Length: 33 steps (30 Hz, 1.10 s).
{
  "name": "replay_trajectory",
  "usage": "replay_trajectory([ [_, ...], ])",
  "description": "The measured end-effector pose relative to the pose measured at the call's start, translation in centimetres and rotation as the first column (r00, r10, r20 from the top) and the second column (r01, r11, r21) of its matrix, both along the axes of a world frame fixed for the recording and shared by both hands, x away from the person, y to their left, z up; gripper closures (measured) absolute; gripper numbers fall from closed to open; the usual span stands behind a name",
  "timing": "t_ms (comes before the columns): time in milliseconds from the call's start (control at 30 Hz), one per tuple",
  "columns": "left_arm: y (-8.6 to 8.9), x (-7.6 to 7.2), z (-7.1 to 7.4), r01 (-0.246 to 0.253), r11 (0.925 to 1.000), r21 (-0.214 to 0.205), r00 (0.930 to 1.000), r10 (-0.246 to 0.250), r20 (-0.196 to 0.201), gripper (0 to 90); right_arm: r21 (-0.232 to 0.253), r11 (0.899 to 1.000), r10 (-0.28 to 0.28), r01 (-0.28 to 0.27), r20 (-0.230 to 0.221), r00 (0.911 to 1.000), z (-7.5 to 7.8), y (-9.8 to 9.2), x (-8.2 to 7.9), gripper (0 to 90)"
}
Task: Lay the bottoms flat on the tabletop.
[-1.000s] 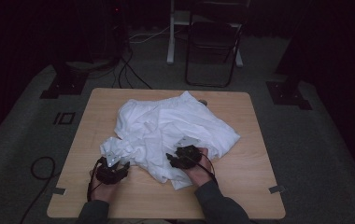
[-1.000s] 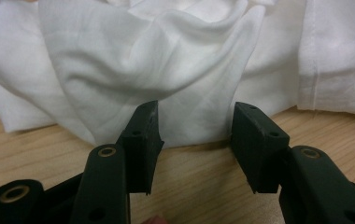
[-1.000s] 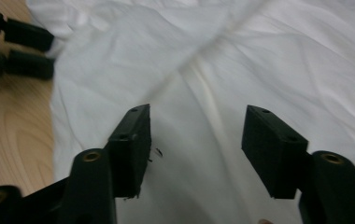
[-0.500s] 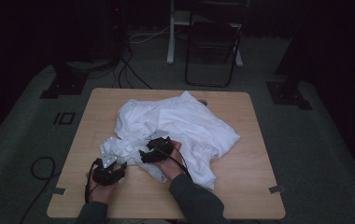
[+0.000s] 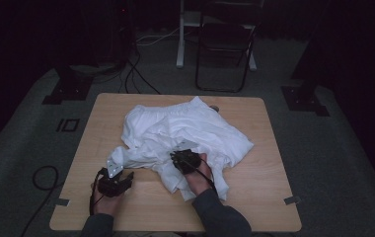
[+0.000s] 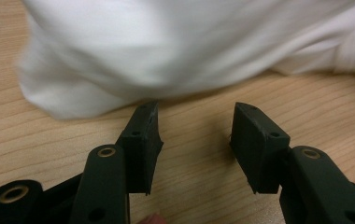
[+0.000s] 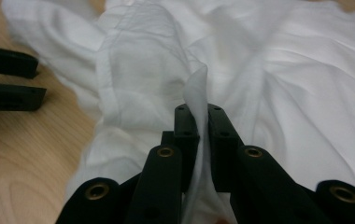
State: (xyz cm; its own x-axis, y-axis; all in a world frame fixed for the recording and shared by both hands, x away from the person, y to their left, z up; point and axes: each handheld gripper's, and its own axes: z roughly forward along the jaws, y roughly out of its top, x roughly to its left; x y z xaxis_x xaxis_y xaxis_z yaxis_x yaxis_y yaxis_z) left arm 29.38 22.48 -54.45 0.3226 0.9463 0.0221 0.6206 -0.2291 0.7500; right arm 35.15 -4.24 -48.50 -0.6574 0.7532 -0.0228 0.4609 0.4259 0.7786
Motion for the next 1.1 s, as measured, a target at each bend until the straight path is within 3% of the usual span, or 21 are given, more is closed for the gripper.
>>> replay_trajectory([
  [33, 0.0, 0.0, 0.0, 0.001, 1.0, 0.001, 1.0, -0.001, -0.004, 52.2, 0.022, 0.999, -0.028, 0.028, 0.0, 0.9996, 0.2, -1.8, -0.6, 83.9],
  [67, 0.0, 0.0, 0.0, 0.001, 1.0, 0.001, 1.0, -0.001, -0.004, 52.2, 0.022, 0.999, -0.028, 0.028, 0.0, 0.9996, 0.2, -1.8, -0.6, 83.9],
  [100, 0.0, 0.0, 0.0, 0.002, 1.0, 0.0, 1.0, -0.002, -0.003, 52.1, 0.04, 0.998, -0.048, 0.048, -0.005, 0.9988, 0.2, -3.4, -1.2, 84.3],
  [267, 0.1, 0.0, 0.0, -0.001, 1.0, -0.006, 1.0, 0.001, -0.004, 52.2, 0.04, 0.996, -0.084, 0.084, -0.002, 0.9965, -0.1, -5.9, -2.2, 85.9],
  [433, 0.2, 0.1, 0.0, -0.006, 0.9999, -0.012, 1.0, 0.006, -0.007, 52.4, 0.024, 0.985, -0.172, 0.172, 0.014, 0.9849, -0.5, -9.8, -4.1, 89.2],
  [667, 0.2, 0.1, 0.0, -0.008, 0.9999, -0.014, 0.9999, 0.008, -0.009, 52.4, -0.005, 0.972, -0.234, 0.234, 0.013, 0.9721, -0.7, -13.4, -5.7, 89.3],
  [733, 0.2, 0.1, 0.0, -0.007, 0.9999, -0.012, 0.9999, 0.007, -0.01, 52.5, 0.005, 0.97, -0.242, 0.242, 0.004, 0.9702, -0.6, -14.1, -5.9, 85.1],
  [867, 0.2, 0.1, 0.0, -0.008, 0.9999, -0.009, 0.9999, 0.008, -0.012, 52.6, 0.056, 0.974, -0.222, 0.22, 0.015, 0.975, 0.2, -14.0, -5.2, 57.2],
  [967, 0.1, 0.1, 0.0, -0.009, 0.9999, -0.008, 0.9999, 0.009, -0.011, 52.6, 0.081, 0.98, -0.186, 0.183, 0.042, 0.9816, 1.4, -12.7, -4.1, 46.3],
  [1033, 0.1, 0.1, 0.0, -0.008, 0.9999, -0.008, 0.9999, 0.008, -0.01, 52.6, 0.08, 0.982, -0.176, 0.172, 0.044, 0.9834, 1.7, -12.1, -3.6, 43.8],
  [1067, 0.1, 0.1, 0.0, -0.01, 0.9999, -0.011, 0.9999, 0.01, -0.008, 52.6, 0.081, 0.987, -0.145, 0.141, 0.046, 0.9883, 2.3, -10.1, -1.9, 38.0],
  [1100, 0.1, 0.1, 0.0, -0.011, 0.9999, -0.011, 0.9999, 0.011, -0.008, 52.6, 0.078, 0.988, -0.138, 0.134, 0.042, 0.9896, 2.4, -9.6, -1.5, 37.1],
])
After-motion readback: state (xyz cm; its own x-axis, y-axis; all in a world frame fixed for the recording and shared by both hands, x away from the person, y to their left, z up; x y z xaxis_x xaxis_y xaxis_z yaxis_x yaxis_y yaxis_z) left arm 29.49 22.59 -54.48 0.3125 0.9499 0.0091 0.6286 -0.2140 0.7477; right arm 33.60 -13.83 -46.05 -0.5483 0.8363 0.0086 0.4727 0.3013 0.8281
